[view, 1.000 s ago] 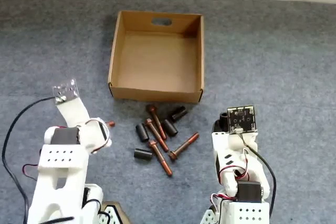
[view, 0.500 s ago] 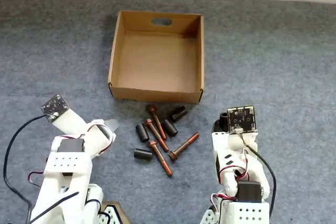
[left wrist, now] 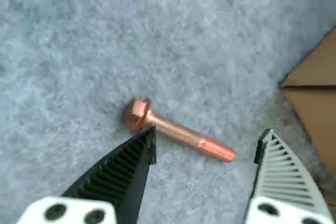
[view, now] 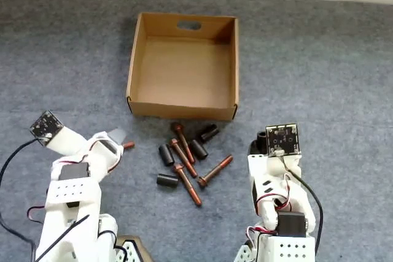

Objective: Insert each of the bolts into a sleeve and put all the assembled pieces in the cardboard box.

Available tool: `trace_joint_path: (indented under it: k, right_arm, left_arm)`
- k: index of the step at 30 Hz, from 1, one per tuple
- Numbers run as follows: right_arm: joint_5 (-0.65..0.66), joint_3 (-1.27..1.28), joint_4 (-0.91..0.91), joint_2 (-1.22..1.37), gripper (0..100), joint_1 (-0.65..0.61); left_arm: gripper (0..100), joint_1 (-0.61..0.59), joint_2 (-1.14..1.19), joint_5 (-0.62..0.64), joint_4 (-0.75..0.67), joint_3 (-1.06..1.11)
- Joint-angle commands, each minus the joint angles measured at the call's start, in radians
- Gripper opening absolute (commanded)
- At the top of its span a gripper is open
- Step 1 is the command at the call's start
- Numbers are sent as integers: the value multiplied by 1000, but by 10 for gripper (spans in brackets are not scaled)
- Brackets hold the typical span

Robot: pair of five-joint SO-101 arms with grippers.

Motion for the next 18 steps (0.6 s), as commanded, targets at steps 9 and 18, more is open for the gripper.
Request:
trace_joint_path:
  k: [9,18]
  right_arm:
    - [-3,117,2,-8,5,-7]
    - [-3,117,2,-8,5,-7]
  left_arm:
    - [303,-7,-8,8,38,-16]
    - [305,-7,1,8,219,-87]
